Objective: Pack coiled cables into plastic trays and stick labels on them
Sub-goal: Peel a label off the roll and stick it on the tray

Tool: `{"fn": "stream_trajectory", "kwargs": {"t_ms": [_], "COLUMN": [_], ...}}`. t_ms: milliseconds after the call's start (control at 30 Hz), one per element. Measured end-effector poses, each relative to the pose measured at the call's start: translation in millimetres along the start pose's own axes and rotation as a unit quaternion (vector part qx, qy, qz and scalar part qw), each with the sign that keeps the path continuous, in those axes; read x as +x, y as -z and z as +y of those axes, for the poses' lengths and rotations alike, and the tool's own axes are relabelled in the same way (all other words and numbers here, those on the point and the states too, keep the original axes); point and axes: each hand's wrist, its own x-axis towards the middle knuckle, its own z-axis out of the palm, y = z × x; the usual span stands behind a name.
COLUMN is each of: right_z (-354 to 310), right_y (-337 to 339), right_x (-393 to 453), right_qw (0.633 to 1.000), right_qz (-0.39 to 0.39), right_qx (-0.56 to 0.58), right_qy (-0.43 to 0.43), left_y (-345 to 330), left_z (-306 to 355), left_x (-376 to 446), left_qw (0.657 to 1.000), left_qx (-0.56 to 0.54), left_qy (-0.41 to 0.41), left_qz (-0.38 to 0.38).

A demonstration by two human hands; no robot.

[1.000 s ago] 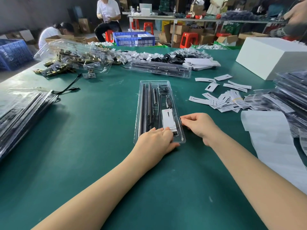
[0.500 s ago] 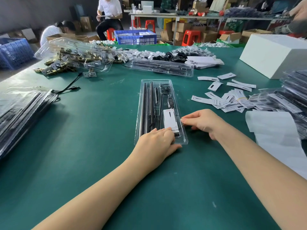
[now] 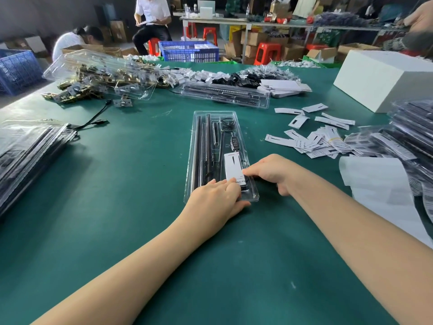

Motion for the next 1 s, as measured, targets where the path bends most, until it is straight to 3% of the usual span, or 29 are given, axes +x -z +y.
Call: {"fn": "stream_trajectory", "kwargs": {"t_ms": [67,200,400,600,800,1000], "right_z": [0,9,14,9,2,4], "right_y": [-4,-11,-14,-9,-5,-5], "right_x": [0,-5,-8,-6,-7,-9], "right_qw": [1.000,0.989,0.979,0.985,0.994,0.989], "right_qz": [0.016,0.121,0.162,0.144,0.026,0.043], "right_qx": [0.006,-0.009,-0.026,-0.029,0.101,0.141], "right_qy": [0.009,0.080,0.124,0.092,-0.014,-0.017], "left_y": [0,2,2,3,0,0], "left_z": [0,2,3,3,2,2], "left_x": [0,0,-1,-2,0,-1], "left_qw": [1.000,1.000,1.000,1.000,1.000,1.000], "left_qx": [0.016,0.003,-0.029,-0.022,0.002,0.010], "left_qy": [0.001,0.010,0.004,-0.003,-0.006,-0.002], "left_qz": [-0.006,-0.011,0.001,0.018,0.002,0.002]}}
